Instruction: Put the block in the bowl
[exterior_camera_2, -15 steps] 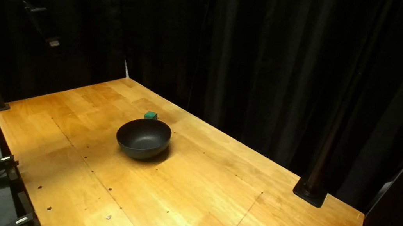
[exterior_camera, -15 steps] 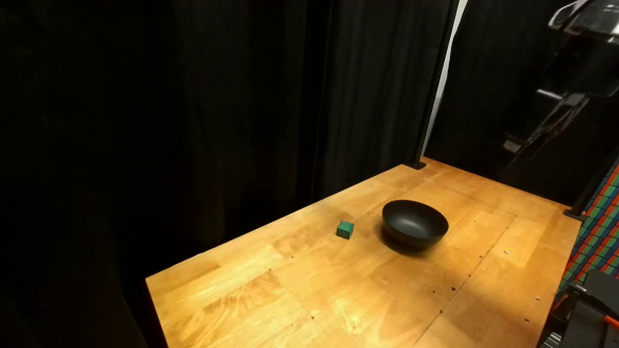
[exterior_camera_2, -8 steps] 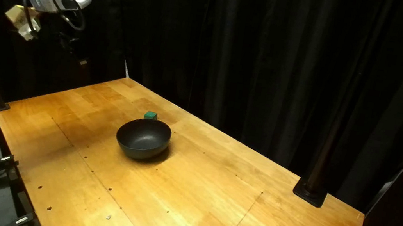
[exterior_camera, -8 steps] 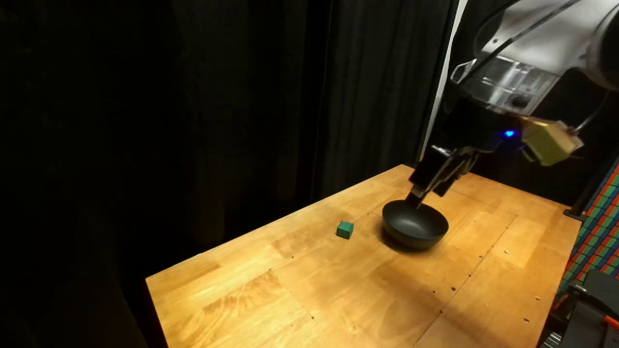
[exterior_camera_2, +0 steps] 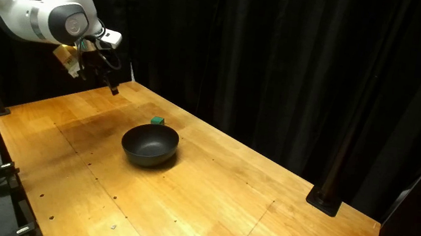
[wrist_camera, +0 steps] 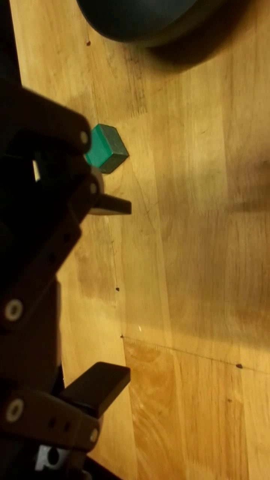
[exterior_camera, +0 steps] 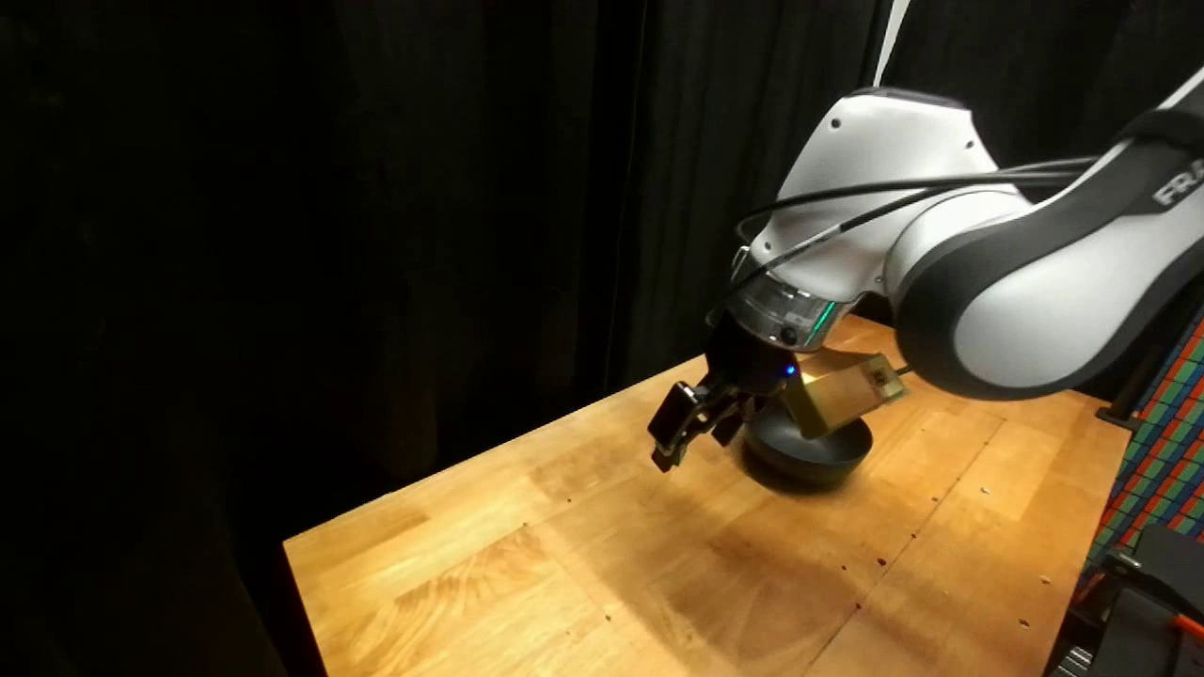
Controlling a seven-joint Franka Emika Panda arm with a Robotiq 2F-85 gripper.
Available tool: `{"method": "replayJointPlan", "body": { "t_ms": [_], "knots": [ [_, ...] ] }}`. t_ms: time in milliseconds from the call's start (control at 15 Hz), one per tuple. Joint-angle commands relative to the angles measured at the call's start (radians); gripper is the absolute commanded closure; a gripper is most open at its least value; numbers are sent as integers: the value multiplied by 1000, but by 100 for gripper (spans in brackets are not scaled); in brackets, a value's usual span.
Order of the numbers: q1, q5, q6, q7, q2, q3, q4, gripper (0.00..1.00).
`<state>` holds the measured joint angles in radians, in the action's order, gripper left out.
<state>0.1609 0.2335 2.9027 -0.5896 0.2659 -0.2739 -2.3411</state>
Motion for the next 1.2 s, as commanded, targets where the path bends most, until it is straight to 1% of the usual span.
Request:
{"method": "replayJointPlan", "body": {
  "t_ms": [0,133,333,400,467,600,800,933,1133],
  "knots": [
    [121,166,3,-145,183,146,189,0],
    [187,226,-9,-210,261,229,276,0],
    [238,243,-24,-248,352,304,377,0],
    [293,169,-22,-198,372,364,394,0],
    [301,156,-31,-194,390,381,414,0],
    [337,141,-39,-202,415,444,443,0],
    [363,127,-55,-205,436,507,473,0],
    [359,114,-81,-198,442,526,487,0],
    [319,93,-133,-178,443,511,490,0]
  ]
}}
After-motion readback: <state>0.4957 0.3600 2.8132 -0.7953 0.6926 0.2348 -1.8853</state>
